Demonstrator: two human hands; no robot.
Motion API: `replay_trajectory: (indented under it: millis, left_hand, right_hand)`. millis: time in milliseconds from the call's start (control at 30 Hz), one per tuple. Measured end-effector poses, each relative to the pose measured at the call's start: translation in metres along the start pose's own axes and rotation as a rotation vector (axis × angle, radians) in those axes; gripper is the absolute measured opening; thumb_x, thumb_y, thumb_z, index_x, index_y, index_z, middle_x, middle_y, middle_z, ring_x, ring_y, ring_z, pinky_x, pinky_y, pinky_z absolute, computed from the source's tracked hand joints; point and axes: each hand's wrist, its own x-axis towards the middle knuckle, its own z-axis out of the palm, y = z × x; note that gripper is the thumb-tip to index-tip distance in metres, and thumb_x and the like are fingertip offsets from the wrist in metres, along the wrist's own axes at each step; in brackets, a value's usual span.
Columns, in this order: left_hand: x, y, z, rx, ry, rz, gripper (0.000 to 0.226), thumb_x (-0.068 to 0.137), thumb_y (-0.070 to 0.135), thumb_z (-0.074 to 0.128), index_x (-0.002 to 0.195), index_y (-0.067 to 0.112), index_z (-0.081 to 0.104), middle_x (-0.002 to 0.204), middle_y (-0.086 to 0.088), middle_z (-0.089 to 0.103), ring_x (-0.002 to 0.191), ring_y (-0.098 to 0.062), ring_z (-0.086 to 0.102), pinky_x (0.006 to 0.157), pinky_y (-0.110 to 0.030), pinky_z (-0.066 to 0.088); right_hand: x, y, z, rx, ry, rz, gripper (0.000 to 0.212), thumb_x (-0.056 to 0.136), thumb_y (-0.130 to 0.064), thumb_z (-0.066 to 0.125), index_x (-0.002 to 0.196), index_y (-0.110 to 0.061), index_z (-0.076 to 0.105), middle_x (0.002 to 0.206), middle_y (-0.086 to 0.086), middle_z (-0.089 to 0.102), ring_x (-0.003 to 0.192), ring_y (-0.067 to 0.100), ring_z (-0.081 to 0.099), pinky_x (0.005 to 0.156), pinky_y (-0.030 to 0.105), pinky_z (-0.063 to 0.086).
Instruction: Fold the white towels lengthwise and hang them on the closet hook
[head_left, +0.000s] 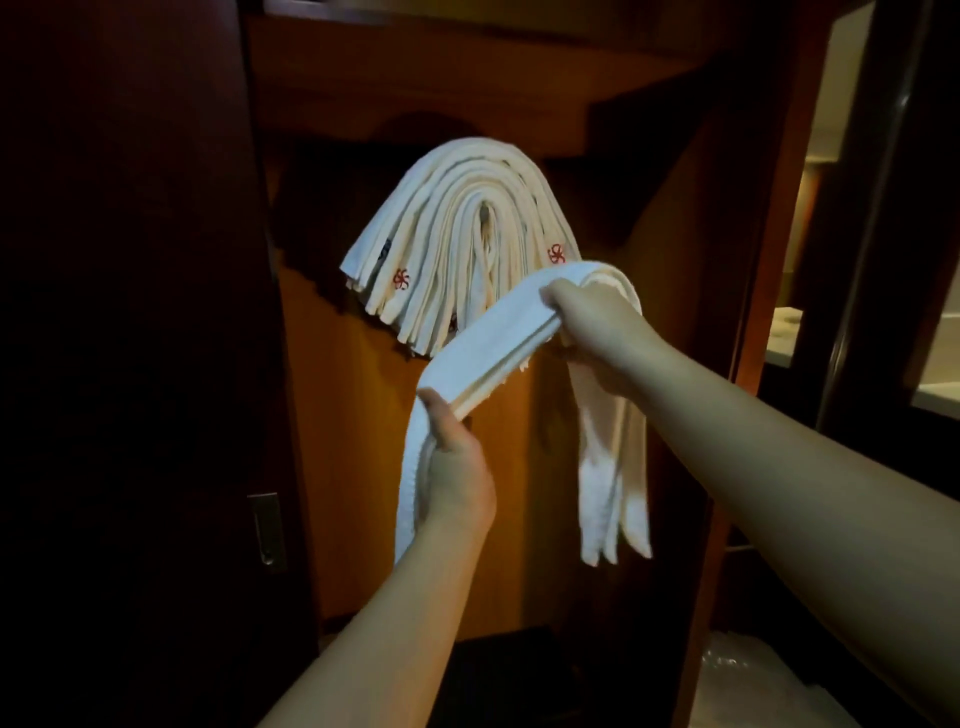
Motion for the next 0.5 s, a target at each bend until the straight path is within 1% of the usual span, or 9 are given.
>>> replay_trajectory:
  millis: [33, 67, 100, 133, 200, 233, 300, 400, 500]
  left_hand:
    - [0.004, 0.007, -0.002, -0.135, -0.002, 0.055, 0.097, 0.073, 0.095, 0.027, 0.138, 0.027, 0.051, 0.117, 0.005, 0.069, 0.121, -0.012, 0.06, 0.095, -0.024, 0.047]
    - [0.011, 0.015, -0.006, -0.232, 0.008, 0.093, 0.082, 0.077, 0.088, 0.039, 0.13, 0.028, 0.057, 0.108, 0.008, 0.073, 0.112, -0.007, 0.065, 0.085, -0.018, 0.05]
    - [0.016, 0.025, -0.009, -0.294, 0.035, 0.126, 0.066, 0.083, 0.077, 0.047, 0.124, 0.027, 0.063, 0.103, 0.009, 0.076, 0.102, -0.005, 0.069, 0.075, -0.014, 0.052]
    - [0.023, 0.036, -0.013, -0.345, 0.051, 0.141, 0.051, 0.089, 0.065, 0.051, 0.117, 0.026, 0.067, 0.099, 0.008, 0.077, 0.095, -0.004, 0.072, 0.067, -0.013, 0.052]
    - [0.031, 0.057, -0.014, -0.362, 0.063, 0.12, 0.028, 0.095, 0.044, 0.054, 0.104, 0.024, 0.07, 0.086, 0.009, 0.078, 0.082, -0.005, 0.073, 0.058, -0.013, 0.052]
    - [0.036, 0.067, -0.013, -0.349, 0.057, 0.103, 0.021, 0.095, 0.037, 0.055, 0.099, 0.022, 0.069, 0.08, 0.01, 0.077, 0.078, -0.004, 0.073, 0.057, -0.014, 0.051]
    - [0.047, 0.085, -0.013, -0.34, 0.046, 0.066, 0.013, 0.093, 0.027, 0.057, 0.093, 0.018, 0.067, 0.073, 0.008, 0.076, 0.075, -0.007, 0.073, 0.058, -0.016, 0.052]
    - [0.068, 0.111, -0.012, -0.351, 0.038, 0.051, 0.006, 0.089, 0.021, 0.061, 0.088, 0.016, 0.064, 0.067, 0.005, 0.074, 0.076, -0.012, 0.072, 0.061, -0.021, 0.051]
    - [0.09, 0.134, -0.008, -0.304, 0.047, 0.088, 0.008, 0.088, 0.021, 0.059, 0.081, 0.018, 0.06, 0.074, 0.003, 0.065, 0.075, -0.013, 0.064, 0.063, -0.025, 0.047]
  right_hand:
    - [0.001, 0.007, -0.001, -0.062, 0.016, -0.011, 0.016, 0.095, -0.036, 0.053, 0.09, -0.022, 0.059, 0.092, 0.003, 0.064, 0.089, 0.019, 0.063, 0.067, 0.029, 0.054]
    - [0.002, 0.014, 0.0, -0.098, 0.028, -0.027, 0.02, 0.096, -0.041, 0.054, 0.089, -0.023, 0.06, 0.097, 0.003, 0.066, 0.093, 0.019, 0.063, 0.075, 0.032, 0.054]
    - [0.003, 0.019, 0.002, -0.118, 0.046, -0.035, 0.023, 0.096, -0.044, 0.055, 0.089, -0.023, 0.062, 0.098, 0.002, 0.067, 0.094, 0.018, 0.063, 0.078, 0.033, 0.053]
    - [0.005, 0.022, 0.004, -0.127, 0.075, -0.042, 0.026, 0.097, -0.046, 0.055, 0.091, -0.022, 0.063, 0.094, 0.0, 0.066, 0.09, 0.017, 0.063, 0.075, 0.032, 0.052]
    - [0.011, 0.024, 0.008, -0.153, 0.134, -0.045, 0.031, 0.097, -0.05, 0.055, 0.1, -0.02, 0.065, 0.084, -0.009, 0.06, 0.08, 0.009, 0.059, 0.063, 0.024, 0.042]
    - [0.015, 0.023, 0.009, -0.169, 0.162, -0.048, 0.034, 0.097, -0.052, 0.054, 0.106, -0.021, 0.064, 0.084, -0.013, 0.058, 0.08, 0.005, 0.056, 0.062, 0.022, 0.039]
    - [0.023, 0.02, 0.009, -0.195, 0.221, -0.06, 0.035, 0.097, -0.056, 0.053, 0.11, -0.025, 0.062, 0.089, -0.016, 0.058, 0.087, 0.002, 0.055, 0.067, 0.022, 0.039]
    - [0.038, 0.015, 0.012, -0.142, 0.268, -0.06, 0.041, 0.097, -0.057, 0.051, 0.114, -0.022, 0.063, 0.099, -0.008, 0.063, 0.097, 0.012, 0.059, 0.081, 0.027, 0.043]
    - [0.055, 0.011, 0.011, -0.131, 0.289, -0.084, 0.041, 0.098, -0.055, 0.051, 0.11, -0.019, 0.066, 0.095, -0.005, 0.063, 0.098, 0.016, 0.057, 0.074, 0.025, 0.04]
